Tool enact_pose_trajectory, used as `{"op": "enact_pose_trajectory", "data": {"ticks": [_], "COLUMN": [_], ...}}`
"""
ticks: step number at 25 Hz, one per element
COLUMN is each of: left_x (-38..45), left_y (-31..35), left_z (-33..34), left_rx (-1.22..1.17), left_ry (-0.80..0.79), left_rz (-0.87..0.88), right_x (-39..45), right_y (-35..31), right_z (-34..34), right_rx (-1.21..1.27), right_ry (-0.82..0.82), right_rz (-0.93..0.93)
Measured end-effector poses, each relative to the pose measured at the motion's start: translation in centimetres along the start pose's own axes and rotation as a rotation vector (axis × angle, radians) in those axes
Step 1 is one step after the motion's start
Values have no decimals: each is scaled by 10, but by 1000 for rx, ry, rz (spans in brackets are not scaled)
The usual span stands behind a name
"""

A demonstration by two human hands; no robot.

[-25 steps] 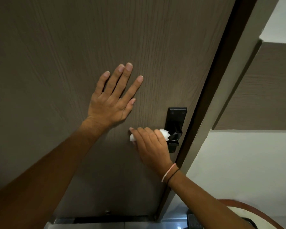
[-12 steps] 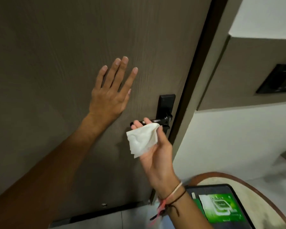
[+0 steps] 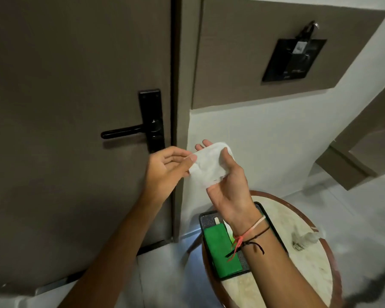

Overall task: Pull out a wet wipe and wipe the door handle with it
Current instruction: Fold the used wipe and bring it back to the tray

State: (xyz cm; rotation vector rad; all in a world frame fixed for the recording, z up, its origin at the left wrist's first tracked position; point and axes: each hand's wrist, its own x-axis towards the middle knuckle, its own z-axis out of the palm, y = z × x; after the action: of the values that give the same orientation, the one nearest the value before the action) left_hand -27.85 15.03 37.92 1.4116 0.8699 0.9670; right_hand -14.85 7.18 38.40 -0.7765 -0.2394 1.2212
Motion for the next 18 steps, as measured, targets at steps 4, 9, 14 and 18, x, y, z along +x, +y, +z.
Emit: {"op": "enact_pose_trajectory", "data": {"ticks": [4,9,14,18], "left_x": [0,-1,-45,-76], "left_y": [-25,-112,-286,-382], "left_z": [87,172,271,317], "left_rx": [-9,-96,-21,118], "left_ry": [88,68,147,151], "left_rz": [-120,-423,-786,-959], "right_x": [17,50,66,62], "right_y": [-59,-90,-51,-15], "right_z": [-94,-223,-407,-506], "right_rx": [-413,-638,-848,-906], "right_ry": [41,97,330,433], "right_rz": [-45,52,400,600]}}
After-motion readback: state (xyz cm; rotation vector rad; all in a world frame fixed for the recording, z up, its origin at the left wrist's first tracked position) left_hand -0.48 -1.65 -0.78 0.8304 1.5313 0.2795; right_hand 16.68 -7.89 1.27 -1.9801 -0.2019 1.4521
